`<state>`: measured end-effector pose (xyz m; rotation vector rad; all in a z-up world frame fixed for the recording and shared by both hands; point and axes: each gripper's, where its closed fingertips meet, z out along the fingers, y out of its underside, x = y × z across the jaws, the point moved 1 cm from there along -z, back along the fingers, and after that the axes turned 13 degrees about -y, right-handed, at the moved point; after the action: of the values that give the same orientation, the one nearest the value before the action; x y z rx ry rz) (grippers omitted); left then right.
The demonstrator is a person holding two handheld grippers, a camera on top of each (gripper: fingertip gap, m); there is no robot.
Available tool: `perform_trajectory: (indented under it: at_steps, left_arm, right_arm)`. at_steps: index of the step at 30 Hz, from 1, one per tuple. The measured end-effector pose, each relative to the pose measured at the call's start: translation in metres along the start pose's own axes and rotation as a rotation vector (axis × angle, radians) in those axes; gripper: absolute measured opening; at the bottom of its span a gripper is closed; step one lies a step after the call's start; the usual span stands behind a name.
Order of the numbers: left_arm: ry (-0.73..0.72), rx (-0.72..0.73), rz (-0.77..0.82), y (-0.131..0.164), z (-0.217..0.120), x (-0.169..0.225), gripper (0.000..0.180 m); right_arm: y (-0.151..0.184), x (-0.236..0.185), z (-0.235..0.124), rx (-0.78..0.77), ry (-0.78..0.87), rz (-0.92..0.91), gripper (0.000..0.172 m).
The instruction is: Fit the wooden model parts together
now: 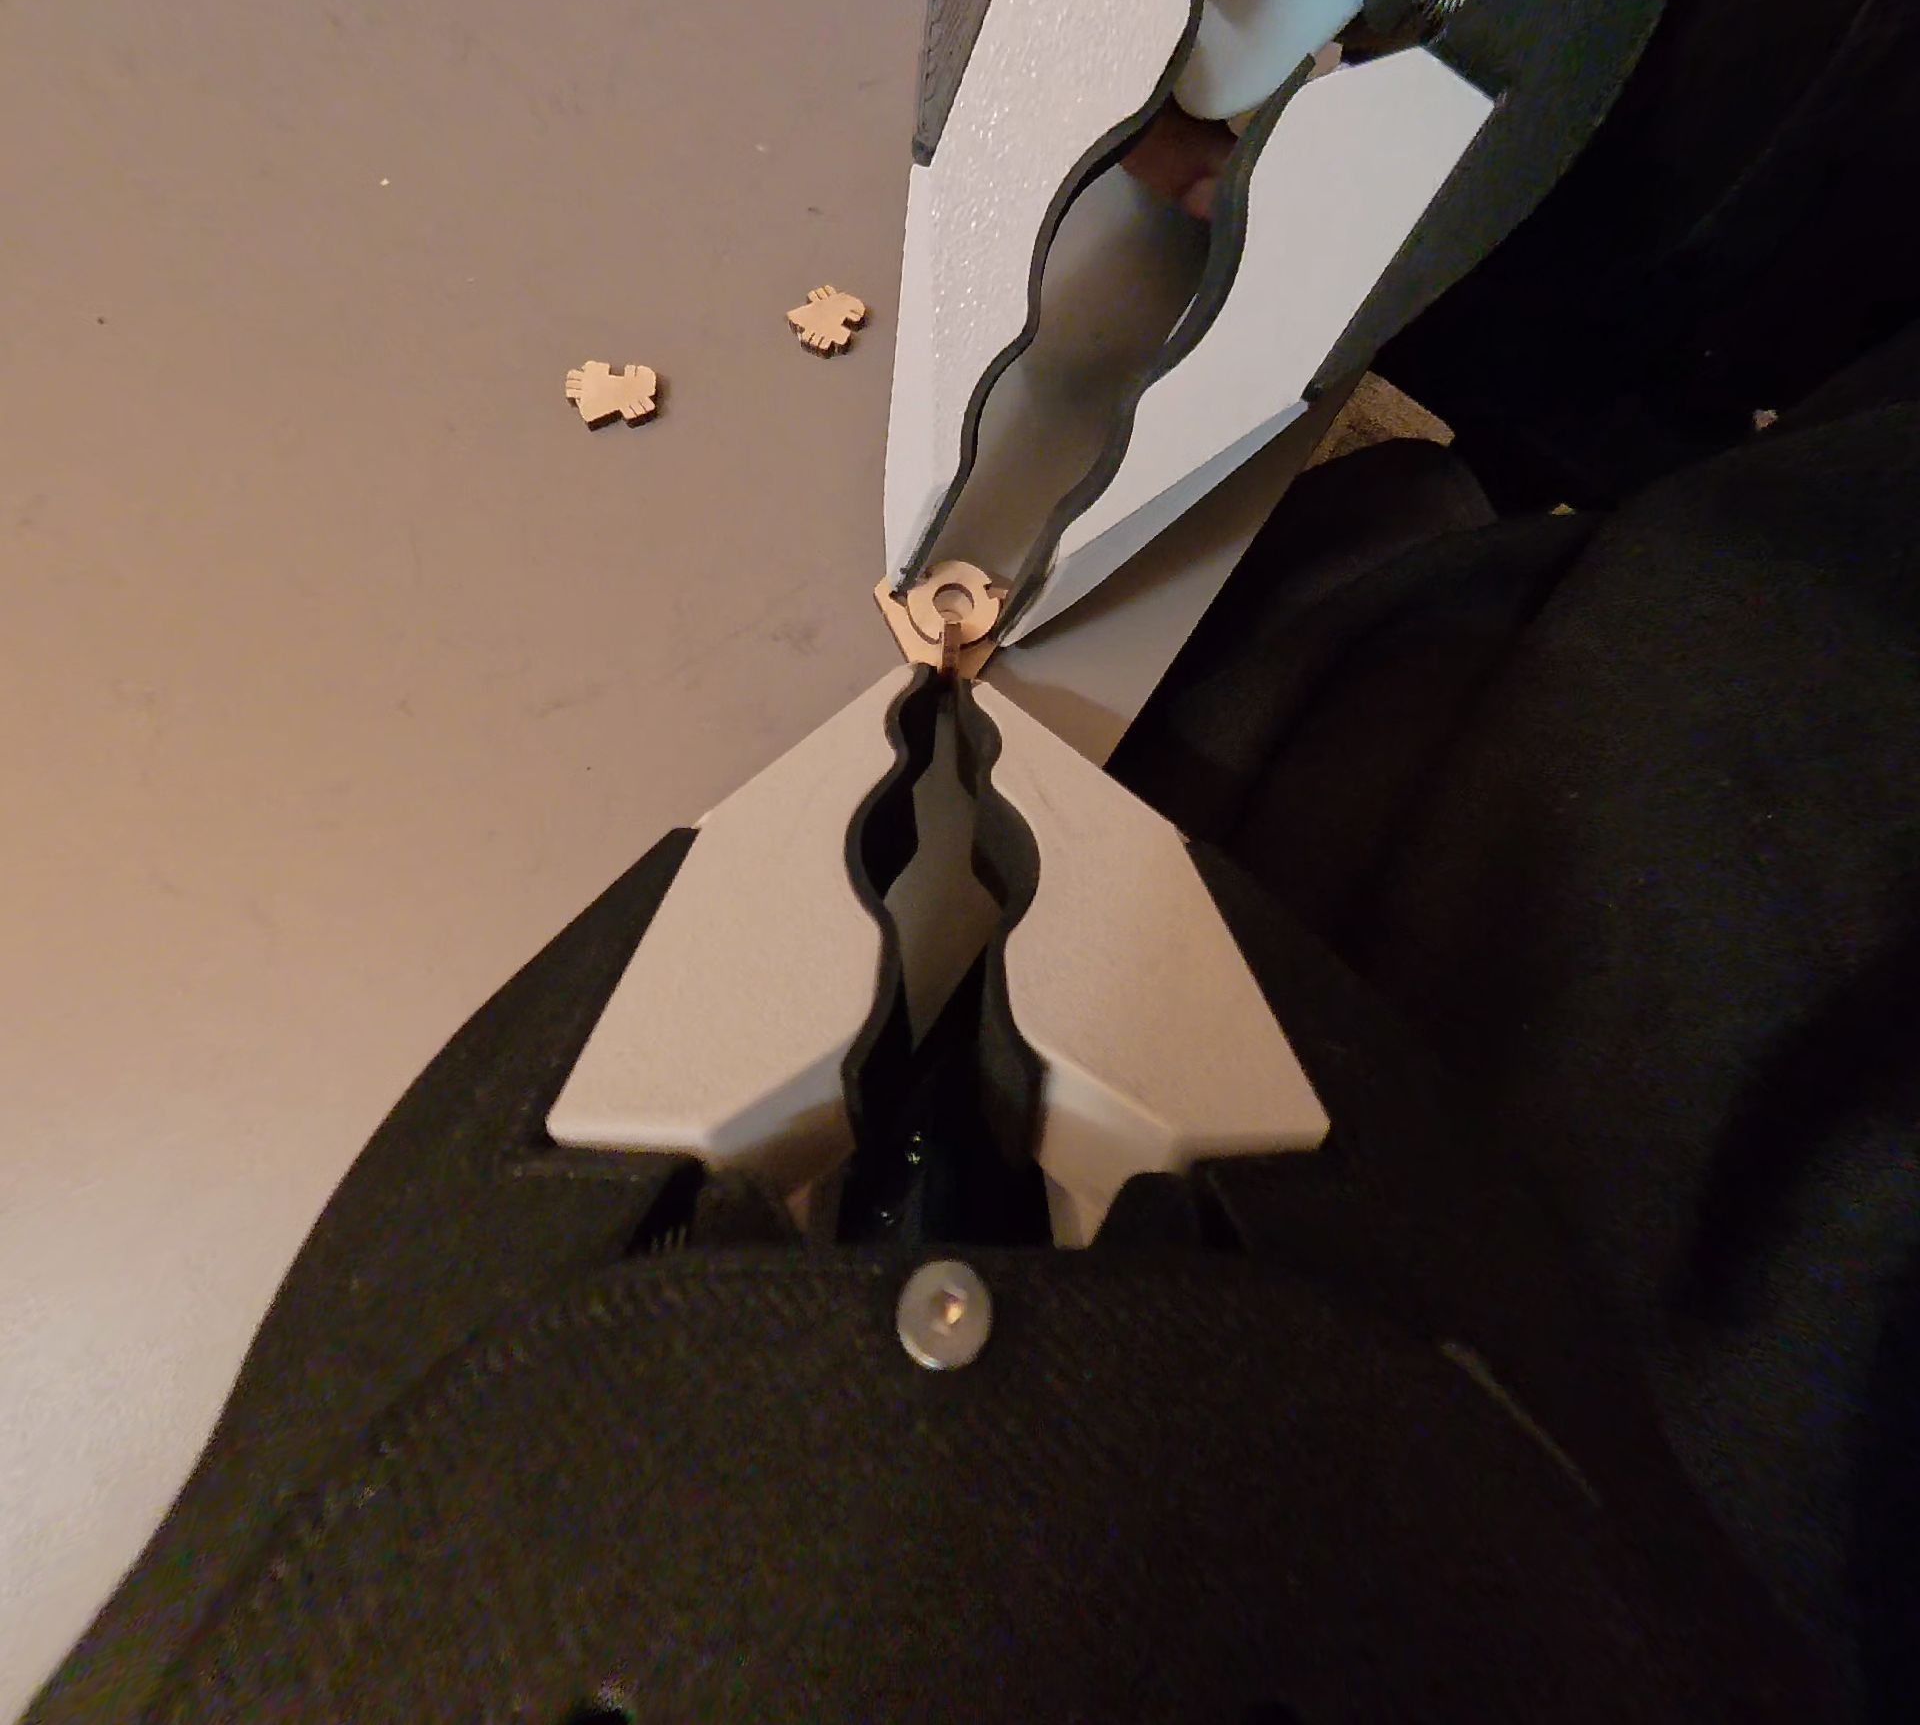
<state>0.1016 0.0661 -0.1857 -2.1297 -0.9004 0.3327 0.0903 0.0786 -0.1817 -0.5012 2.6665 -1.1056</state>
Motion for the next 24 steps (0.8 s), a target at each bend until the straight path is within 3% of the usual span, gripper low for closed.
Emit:
perform_trajectory:
  at_steps: [10, 17, 24]
  left_arm:
    - [0.007, -0.001, 0.003, 0.000, 0.000, 0.000, 0.003]
    - [-0.026, -0.008, 0.001, 0.001, 0.001, -0.008, 0.016]
    - [-0.085, 0.003, -0.008, 0.002, 0.000, -0.018, 0.020]
  right_arm:
    - [0.001, 0.008, -0.023, 0.039, 0.060, 0.034, 0.030]
    - [0.034, 0.030, -0.054, 0.034, 0.193, 0.182, 0.034]
    - [0.050, 0.036, -0.047, 0.028, 0.174, 0.263, 0.035]
